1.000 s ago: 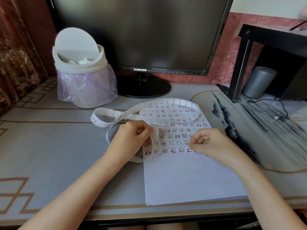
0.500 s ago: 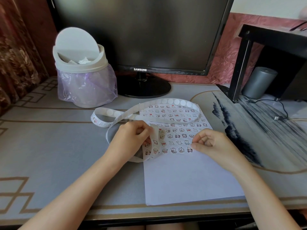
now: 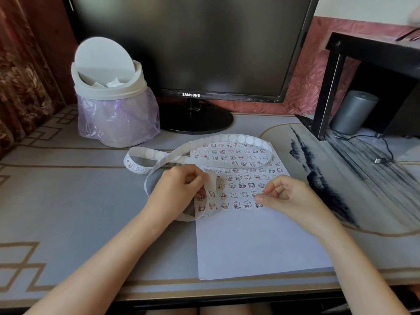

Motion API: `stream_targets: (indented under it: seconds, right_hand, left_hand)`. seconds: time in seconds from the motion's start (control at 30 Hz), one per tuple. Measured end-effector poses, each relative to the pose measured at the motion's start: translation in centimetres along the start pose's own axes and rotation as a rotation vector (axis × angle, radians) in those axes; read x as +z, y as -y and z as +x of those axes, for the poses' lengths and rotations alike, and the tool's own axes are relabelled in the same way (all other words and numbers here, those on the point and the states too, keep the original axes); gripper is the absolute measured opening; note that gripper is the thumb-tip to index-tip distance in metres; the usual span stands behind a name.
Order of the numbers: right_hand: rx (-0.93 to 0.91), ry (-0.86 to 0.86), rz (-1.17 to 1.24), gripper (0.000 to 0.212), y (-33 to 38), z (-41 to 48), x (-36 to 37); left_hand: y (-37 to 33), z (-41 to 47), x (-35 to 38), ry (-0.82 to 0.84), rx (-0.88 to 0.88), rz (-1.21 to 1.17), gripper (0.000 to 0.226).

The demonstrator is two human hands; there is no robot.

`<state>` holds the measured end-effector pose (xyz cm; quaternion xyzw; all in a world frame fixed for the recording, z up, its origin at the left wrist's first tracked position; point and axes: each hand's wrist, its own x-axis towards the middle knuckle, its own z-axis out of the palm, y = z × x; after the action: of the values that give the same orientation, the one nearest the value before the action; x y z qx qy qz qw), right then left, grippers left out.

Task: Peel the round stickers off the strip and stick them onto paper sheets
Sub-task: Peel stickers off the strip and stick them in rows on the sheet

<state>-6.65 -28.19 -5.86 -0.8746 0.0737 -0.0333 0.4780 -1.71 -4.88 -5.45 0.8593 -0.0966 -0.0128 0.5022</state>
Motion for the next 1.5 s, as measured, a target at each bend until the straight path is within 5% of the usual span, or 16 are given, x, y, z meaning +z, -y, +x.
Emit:
stream_targets:
  seconds: [0.23, 0.4, 0.57, 0.9, 1.23, 1.5]
  right_hand:
    - [0.0, -0.068, -0.084, 0.013, 0.0, 0.1, 0.2]
    - [0.064, -0.121, -0.364, 0.043, 1.8, -0.8, 1.3]
    - [0.035, -0.143, -0.572, 0.049, 2.7, -1.0, 2.0]
    - [0.018, -0.076, -0.131, 0.029, 0.9, -0.7, 0.7]
    - [-0.023, -0.014, -0.067, 0.011, 0.6, -0.4, -0.4]
    - [-0.165, 0.02, 0.198, 0.008, 4.9, -1.3, 2.3]
  left_hand:
    - [0.1, 0.0, 0.0, 0.004, 0.004, -0.006, 0.02]
    - [0.1, 0.0, 0.1, 0.006, 0.011, -0.002, 0.021]
    - [0.3, 0.1, 0.1, -0.001, 0.02, -0.016, 0.021]
    - [0.2, 0.0, 0.1, -0.001, 0.035, -0.001, 0.021]
    - [-0.2, -0.2, 0.2, -0.03, 0.064, -0.014, 0.022]
    - [-1.0, -0.3, 0.0, -0.042, 0.129, -0.284, 0.022]
